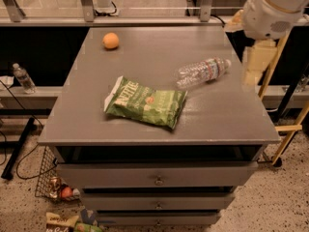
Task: Pick water bottle
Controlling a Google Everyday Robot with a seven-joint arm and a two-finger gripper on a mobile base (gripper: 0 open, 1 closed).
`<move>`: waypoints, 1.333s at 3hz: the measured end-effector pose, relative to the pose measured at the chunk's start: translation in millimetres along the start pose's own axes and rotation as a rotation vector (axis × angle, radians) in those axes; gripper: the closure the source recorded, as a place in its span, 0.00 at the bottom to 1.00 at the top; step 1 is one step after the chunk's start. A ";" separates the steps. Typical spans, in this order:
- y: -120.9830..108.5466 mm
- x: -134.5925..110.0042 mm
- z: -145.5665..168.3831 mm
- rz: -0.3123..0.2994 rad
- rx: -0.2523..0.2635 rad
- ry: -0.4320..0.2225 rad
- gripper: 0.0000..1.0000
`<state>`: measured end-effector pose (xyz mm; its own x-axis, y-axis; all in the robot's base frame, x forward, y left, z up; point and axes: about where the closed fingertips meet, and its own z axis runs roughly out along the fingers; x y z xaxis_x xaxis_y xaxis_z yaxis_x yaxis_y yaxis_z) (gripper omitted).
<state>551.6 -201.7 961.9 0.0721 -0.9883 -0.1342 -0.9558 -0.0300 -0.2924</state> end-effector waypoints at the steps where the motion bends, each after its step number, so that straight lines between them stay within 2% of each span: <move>1: -45.2 1.2 52.8 -0.096 -0.056 0.017 0.00; 2: -58.7 -10.3 81.9 -0.152 -0.070 0.040 0.00; 3: -62.1 -20.2 114.2 -0.189 -0.109 0.079 0.00; 4: -61.8 -19.5 141.2 -0.186 -0.159 0.097 0.00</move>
Offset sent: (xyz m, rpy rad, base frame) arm 0.0948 0.0405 -0.0900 -0.1477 0.0865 0.2029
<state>649.5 -159.4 848.9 0.2300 -0.9732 0.0019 -0.9621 -0.2277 -0.1498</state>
